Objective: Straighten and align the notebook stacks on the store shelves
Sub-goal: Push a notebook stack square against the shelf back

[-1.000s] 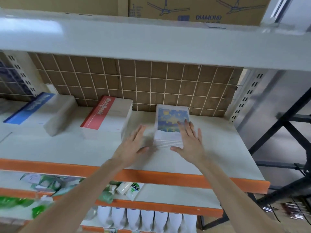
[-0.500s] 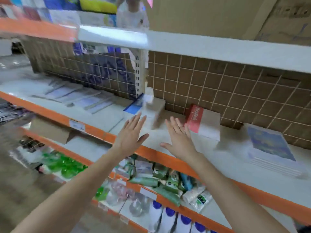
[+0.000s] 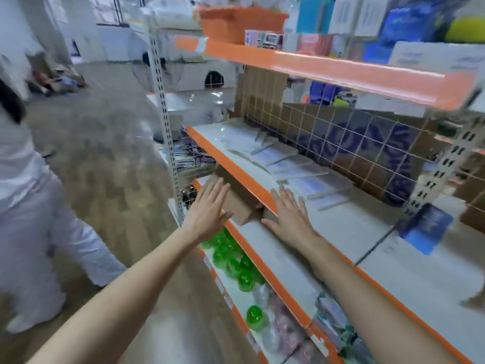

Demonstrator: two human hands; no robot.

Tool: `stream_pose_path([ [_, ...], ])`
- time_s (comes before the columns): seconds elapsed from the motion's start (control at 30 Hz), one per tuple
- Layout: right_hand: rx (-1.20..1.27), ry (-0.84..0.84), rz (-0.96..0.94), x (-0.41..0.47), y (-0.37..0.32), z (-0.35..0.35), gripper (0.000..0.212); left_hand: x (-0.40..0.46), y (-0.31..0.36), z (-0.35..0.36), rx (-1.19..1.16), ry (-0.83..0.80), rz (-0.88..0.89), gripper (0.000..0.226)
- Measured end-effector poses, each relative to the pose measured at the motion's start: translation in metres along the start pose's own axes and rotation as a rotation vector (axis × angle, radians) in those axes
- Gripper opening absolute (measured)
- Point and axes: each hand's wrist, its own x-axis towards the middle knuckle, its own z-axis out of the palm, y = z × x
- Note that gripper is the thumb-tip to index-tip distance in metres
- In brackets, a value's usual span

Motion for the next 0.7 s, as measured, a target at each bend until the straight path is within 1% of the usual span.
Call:
stream_pose_path([
  [0.2, 0.016, 0.0, -0.014, 0.135, -0.031, 0.03, 0.078, 0.078, -0.09, 0.023, -0.004, -0.025, -0.044, 0.07],
  [0.37, 0.059, -0.019, 0.061, 0.26, -0.033, 0.034, 0.077, 0.169, -0.15, 0.036, -0.043, -0.079, -0.067, 0.071],
  [0.47, 0.044, -0.019, 0.105, 0.316, -0.027, 0.035, 0.079, 0.217, -0.175, 0.045, -0.048, -0.092, -0.027, 0.071],
  [0.6, 0.007, -0.025, 0.15, 0.365, -0.018, 0.04, 0.079, 0.276, -0.202, 0.066, -0.092, -0.109, 0.048, 0.07],
  [0.7, 0.004, -0.041, 0.206, 0.392, -0.01, 0.046, 0.079, 0.322, -0.217, 0.086, -0.122, -0.171, 0.122, 0.071],
])
